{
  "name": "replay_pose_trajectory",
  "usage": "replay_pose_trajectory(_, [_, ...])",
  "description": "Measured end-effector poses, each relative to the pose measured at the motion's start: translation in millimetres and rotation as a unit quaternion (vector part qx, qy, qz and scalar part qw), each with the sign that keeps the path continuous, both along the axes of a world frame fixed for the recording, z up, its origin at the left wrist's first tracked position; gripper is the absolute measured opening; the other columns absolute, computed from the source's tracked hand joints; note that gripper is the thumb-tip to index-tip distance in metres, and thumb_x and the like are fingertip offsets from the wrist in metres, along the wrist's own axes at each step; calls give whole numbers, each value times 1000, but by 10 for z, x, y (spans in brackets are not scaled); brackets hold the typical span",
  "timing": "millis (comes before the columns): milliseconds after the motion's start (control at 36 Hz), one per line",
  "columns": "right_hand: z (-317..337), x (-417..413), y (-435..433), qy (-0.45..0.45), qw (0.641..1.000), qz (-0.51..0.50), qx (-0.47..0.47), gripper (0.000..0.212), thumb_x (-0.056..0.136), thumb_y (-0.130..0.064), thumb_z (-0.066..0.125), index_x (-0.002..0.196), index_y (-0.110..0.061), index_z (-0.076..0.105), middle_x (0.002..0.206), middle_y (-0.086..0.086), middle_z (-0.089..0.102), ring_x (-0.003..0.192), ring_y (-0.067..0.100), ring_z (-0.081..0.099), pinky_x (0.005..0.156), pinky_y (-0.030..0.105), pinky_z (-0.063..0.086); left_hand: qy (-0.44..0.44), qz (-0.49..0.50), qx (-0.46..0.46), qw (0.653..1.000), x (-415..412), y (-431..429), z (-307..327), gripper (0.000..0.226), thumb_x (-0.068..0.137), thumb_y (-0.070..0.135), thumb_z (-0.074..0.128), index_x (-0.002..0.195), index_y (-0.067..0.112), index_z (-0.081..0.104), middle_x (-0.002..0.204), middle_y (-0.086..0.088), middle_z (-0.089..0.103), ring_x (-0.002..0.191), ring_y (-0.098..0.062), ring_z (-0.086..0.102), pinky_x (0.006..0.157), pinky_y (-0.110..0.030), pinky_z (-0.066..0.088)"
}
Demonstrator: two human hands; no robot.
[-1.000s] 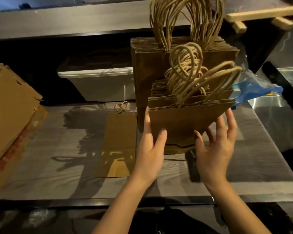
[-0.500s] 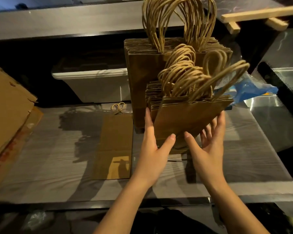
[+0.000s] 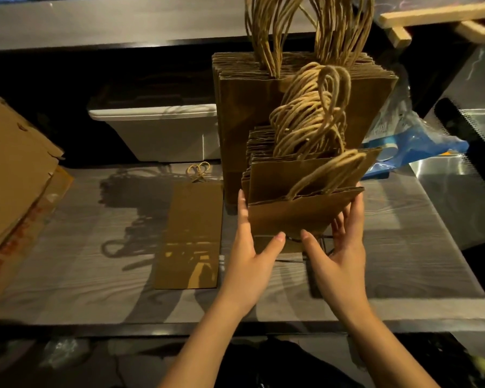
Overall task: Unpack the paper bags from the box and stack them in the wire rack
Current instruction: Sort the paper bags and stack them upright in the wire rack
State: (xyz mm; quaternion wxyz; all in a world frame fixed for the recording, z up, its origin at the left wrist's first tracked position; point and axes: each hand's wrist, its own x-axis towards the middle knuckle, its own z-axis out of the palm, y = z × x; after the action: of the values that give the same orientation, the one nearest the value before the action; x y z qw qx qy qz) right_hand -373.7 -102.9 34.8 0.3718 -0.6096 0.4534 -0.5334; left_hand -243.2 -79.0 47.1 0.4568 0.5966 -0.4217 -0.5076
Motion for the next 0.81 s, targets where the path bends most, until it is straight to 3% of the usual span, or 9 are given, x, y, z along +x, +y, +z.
replay_pose_trajectory(83, [29,5,6,-11,1000,-1,-14,87,81,-23,61,145,-43,5,151,-7,31,138,8,33,112,27,31,2,-2,-11,1000,7,-2,34,79,90,30,59,146,48,7,150,16,32,136,-2,30,116,-40,24])
replay_pose_trajectory(194, [85,-3,28,-27,999,-18,-35,85,80,-23,61,144,-39,8,149,-9,33,137,15,36,114,42,30,8,-14,-24,1000,9,0,118,76,91,26,59,148,43,11,142,21,42,130,4,38,115,-38,27])
replay_pose_trajectory(278, [140,3,48,-26,998,-43,-46,84,80,-20,61,144,-36,10,148,-1,35,136,18,37,113,46,29,12,-20,-30,999,10,21,152,72,92,24,57,148,40,15,138,22,46,127,6,41,114,-36,29])
replay_pose_trajectory(389, [122,50,54,-17,998,-48,-29,89,80,-4,60,147,-27,5,146,-15,32,136,9,34,115,40,28,16,-12,-34,999,-3,47,150,72,94,23,56,147,45,12,142,24,41,129,7,37,114,-31,26])
replay_pose_trajectory(528, [-43,105,88,27,999,-40,16,103,82,5,65,148,-24,-8,152,-22,7,143,-2,10,116,18,14,8,-16,-5,1000,-3,43,66,83,93,24,57,139,58,-4,153,20,21,137,5,20,114,-28,16])
replay_pose_trajectory(639, [-173,136,169,75,994,-69,38,104,83,3,66,150,-23,-8,155,-16,3,142,-8,4,113,10,10,-1,-21,21,1000,34,83,-11,83,93,24,56,138,58,-6,151,25,11,133,8,11,107,-22,12])
replay_pose_trajectory(694, [-219,150,214,82,993,-64,46,104,83,2,66,147,-30,-9,150,-26,1,137,-17,3,109,4,10,-4,-28,28,999,62,100,-39,80,94,25,55,135,60,-4,147,29,11,133,9,9,107,-22,12])
replay_pose_trajectory(750, [-256,160,244,82,993,-67,49,102,83,-2,67,146,-31,-8,149,-27,2,137,-17,4,110,6,12,-13,-41,32,999,89,114,-48,78,94,27,54,140,56,-2,141,35,9,132,11,7,106,-20,11])
replay_pose_trajectory(806, [-254,150,226,48,993,-96,52,97,82,-12,66,149,-29,-3,155,-17,5,142,-6,8,116,17,14,-18,-54,40,998,100,127,-32,78,95,27,53,144,50,-4,131,43,5,127,15,5,104,-17,11])
